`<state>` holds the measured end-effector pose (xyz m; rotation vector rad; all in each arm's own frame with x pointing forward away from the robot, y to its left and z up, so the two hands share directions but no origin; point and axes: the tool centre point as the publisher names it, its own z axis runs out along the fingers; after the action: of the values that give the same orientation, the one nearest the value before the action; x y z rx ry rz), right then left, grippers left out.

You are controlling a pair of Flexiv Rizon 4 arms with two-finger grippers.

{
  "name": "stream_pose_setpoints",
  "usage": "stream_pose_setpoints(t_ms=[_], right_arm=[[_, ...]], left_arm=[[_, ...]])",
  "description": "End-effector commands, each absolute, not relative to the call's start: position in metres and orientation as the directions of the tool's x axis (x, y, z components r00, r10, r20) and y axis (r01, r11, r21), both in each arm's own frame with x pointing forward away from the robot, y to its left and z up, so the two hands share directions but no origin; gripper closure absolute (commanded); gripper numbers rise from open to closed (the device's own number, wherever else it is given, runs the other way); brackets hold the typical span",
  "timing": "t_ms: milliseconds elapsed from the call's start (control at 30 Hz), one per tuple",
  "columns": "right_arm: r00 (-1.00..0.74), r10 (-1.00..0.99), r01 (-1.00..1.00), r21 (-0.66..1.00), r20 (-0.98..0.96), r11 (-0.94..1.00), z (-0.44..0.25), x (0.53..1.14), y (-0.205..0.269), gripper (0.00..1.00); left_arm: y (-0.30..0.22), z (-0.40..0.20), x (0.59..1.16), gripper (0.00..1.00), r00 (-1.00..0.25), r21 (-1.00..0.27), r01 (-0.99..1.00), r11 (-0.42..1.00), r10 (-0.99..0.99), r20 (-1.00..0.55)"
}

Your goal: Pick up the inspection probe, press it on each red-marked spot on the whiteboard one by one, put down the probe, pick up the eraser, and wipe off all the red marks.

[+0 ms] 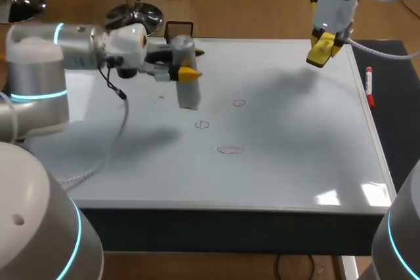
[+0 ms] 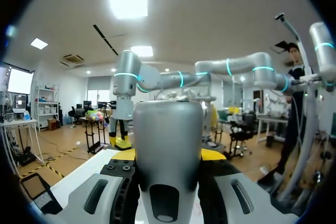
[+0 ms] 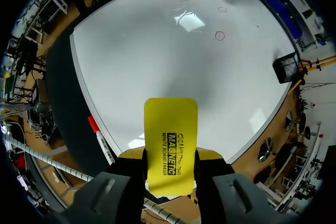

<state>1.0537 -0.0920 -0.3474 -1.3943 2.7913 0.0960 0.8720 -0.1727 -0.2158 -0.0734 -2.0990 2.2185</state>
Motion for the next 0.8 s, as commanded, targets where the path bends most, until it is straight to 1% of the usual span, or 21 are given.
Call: stream_pose_setpoints(t_ms=[33,367,800], right_arm=[[-0.599,-0.800,-0.801,0.043,-0.043,0.598,-0.347,1.054,-0.093,1.00],[-0.599,-0.800,-0.801,0.043,-0.043,0.598,-0.347,1.054,-0.093,1.00],[-0.599,-0.800,-0.801,0.043,-0.043,0.598,-0.347,1.054,-0.093,1.00]], left_arm=[[-0.184,-0.233,0.872,1.00,-0.992,-0.999,-0.029,-0.044,0.126,0.023],[-0.194,-0.263,0.872,1.00,-0.988,-0.998,-0.045,-0.034,0.149,0.040],[-0.198,-0.282,0.878,1.00,-0.984,-0.996,-0.068,-0.053,0.171,0.058]])
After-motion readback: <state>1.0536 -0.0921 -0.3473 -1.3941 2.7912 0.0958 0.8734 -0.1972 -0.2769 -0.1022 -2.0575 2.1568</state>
